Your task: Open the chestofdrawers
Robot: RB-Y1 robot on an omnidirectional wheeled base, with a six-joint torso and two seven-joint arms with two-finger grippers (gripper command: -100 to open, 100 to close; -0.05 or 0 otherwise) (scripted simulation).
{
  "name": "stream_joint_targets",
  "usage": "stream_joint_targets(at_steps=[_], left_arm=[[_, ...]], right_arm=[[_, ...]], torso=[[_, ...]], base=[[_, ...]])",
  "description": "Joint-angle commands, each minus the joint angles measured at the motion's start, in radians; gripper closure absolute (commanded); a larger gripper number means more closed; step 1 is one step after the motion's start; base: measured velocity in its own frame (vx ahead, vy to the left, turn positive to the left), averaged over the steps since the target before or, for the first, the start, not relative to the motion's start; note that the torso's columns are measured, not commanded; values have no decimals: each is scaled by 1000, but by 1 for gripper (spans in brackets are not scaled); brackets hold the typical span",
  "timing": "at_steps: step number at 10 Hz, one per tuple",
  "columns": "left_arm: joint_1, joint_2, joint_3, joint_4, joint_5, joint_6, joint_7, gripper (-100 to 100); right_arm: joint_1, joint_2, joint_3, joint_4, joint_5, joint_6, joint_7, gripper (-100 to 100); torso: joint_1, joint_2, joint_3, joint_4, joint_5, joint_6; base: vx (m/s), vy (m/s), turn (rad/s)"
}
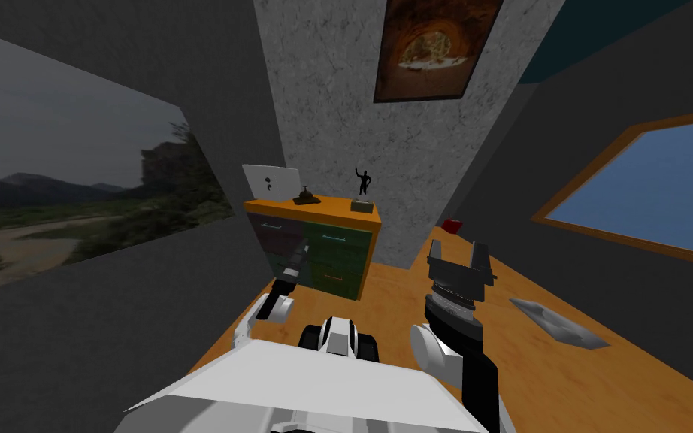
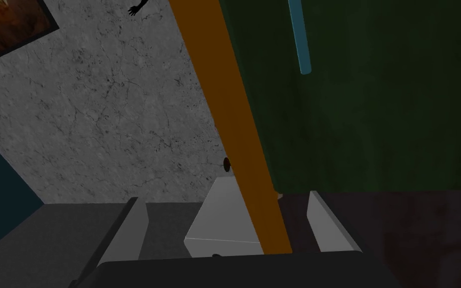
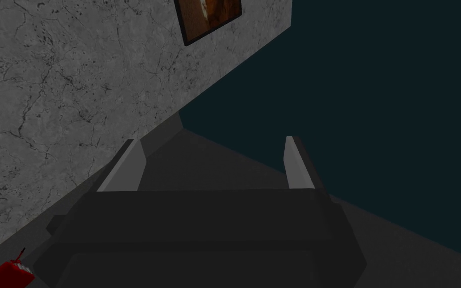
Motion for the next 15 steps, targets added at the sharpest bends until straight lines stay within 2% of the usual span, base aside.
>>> stream_joint_targets(at_steps=[1, 5, 6, 8, 9, 10, 12, 15], left_arm=[[-28, 7, -10, 69, -18, 25, -10, -100], [-63, 17, -19, 155, -37, 47, -20, -100], [-61, 16, -17, 143, -34, 47, -19, -100], [-72, 23, -14, 111, -32, 92, -14, -100], [-70, 22, -15, 120, -33, 78, -15, -100], [-63, 18, -17, 141, -34, 53, -17, 100], [-57, 25, -21, 109, -33, 76, -12, 100], [-42, 35, -29, 70, -32, 95, -6, 100]], right_arm=[[0, 0, 0, 0, 0, 0, 0, 0], [0, 0, 0, 0, 0, 0, 0, 0], [0, 0, 0, 0, 0, 0, 0, 0], [0, 0, 0, 0, 0, 0, 0, 0], [0, 0, 0, 0, 0, 0, 0, 0], [0, 0, 0, 0, 0, 0, 0, 0], [0, 0, 0, 0, 0, 0, 0, 0], [-1, 0, 0, 0, 0, 0, 0, 0]], torso=[[0, -1, 0, 0, 0, 0], [1, 2, 1, 0, 0, 0], [1, 3, 2, 1, 0, 0], [1, 2, 1, 1, 0, 0], [1, -1, 0, 0, 0, 0], [0, 1, 0, 0, 0, 0], [0, 3, 2, 1, 0, 0], [1, 4, 3, 1, 0, 0]], base=[[143, -49, -53], [118, -30, -45], [38, -12, -7], [67, -3, -16], [36, -1, -3], [-49, 4, 24], [-70, -6, 16], [-198, 1, 18]])
